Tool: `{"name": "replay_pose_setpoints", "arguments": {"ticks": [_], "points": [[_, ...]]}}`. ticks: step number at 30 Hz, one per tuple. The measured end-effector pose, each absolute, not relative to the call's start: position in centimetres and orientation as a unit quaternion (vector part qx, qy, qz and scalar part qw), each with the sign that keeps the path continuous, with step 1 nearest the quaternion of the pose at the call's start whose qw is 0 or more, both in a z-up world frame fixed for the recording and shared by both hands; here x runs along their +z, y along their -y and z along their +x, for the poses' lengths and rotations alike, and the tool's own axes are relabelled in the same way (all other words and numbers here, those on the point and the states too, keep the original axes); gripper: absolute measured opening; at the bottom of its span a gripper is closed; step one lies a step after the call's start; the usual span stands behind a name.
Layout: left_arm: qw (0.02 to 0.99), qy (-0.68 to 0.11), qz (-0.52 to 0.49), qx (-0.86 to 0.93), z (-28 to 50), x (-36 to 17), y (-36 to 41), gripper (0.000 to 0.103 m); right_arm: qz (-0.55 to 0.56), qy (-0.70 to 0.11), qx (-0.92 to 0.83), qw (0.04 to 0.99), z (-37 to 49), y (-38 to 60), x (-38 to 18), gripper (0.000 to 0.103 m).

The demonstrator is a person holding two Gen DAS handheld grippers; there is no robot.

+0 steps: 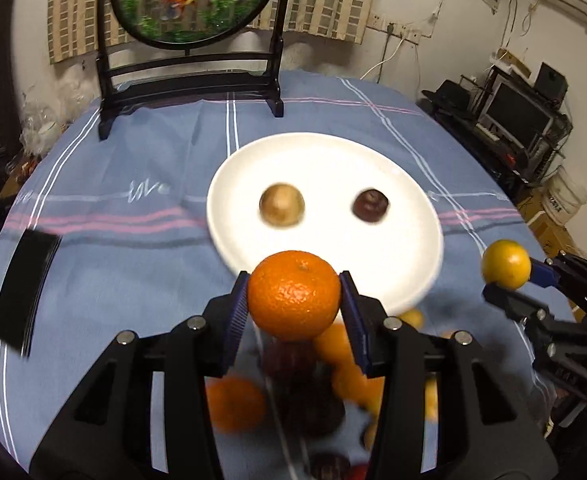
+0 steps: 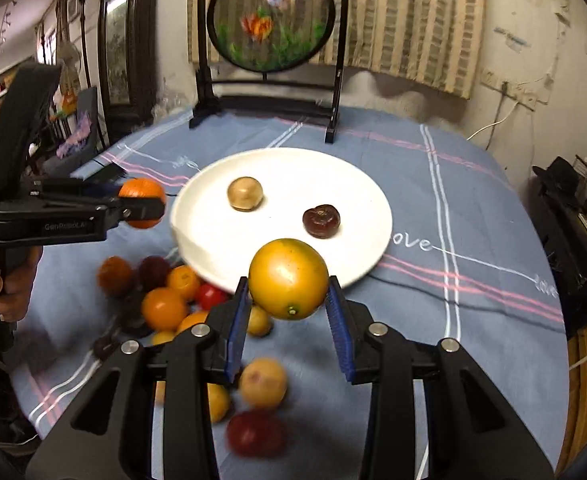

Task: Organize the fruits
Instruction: 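Carry tangerine and yellow fruit onto the white plate and release, then withdraw both open tools back toward the fruit cluster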

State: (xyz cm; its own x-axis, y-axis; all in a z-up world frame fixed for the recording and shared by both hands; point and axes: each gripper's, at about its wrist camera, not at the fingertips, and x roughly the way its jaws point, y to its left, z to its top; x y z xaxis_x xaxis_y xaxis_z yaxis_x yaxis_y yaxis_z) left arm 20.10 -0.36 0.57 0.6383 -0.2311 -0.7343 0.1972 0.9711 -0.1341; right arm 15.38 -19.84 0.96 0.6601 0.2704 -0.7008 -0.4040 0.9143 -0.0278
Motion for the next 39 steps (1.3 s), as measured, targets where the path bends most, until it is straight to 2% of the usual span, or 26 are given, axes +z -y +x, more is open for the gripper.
{"name": "replay_pose_setpoints", "arguments": {"ticks": [7,15,17,18,19,21,26,34,39], "points": [[0.887,-0.446,0.012,-0.115,25.2,-2.3,2.5,0.045,-0.101,-0.421,0.185,0.882,21.9,18.3,-2.2,0.038],[0.881,-0.463,0.011,-0.100,28.2,-4.5,2.7,0.046,-0.108,-0.447,0.173,0.871,25.0,17.6,-4.4,0.038],[0.881,-0.463,0.006,-0.101,28.5,-4.5,2.8,0.046,-0.102,-0.446,0.168,0.873,25.5,17.7,-4.5,0.042],[0.881,-0.462,-0.002,-0.102,28.7,-4.5,2.7,0.050,-0.100,-0.443,0.168,0.875,25.4,17.8,-4.4,0.055],[0.884,-0.456,-0.006,-0.099,28.7,-4.2,2.6,0.065,-0.100,-0.437,0.165,0.878,25.3,17.9,-4.2,0.066],[0.899,-0.429,-0.008,-0.090,28.2,-3.1,2.4,0.073,-0.101,-0.424,0.160,0.886,24.8,18.1,-3.6,0.066],[0.905,-0.414,-0.004,-0.099,26.0,-1.0,2.2,0.074,-0.079,-0.412,0.161,0.893,22.9,19.6,-2.0,0.066],[0.916,-0.390,0.006,-0.094,19.6,1.1,1.2,0.086,-0.054,-0.392,0.154,0.905,17.4,22.3,-0.5,0.066],[0.922,-0.377,-0.004,-0.088,14.8,1.1,-0.6,0.089,-0.043,-0.386,0.131,0.912,12.9,23.6,-1.1,0.067]]}}
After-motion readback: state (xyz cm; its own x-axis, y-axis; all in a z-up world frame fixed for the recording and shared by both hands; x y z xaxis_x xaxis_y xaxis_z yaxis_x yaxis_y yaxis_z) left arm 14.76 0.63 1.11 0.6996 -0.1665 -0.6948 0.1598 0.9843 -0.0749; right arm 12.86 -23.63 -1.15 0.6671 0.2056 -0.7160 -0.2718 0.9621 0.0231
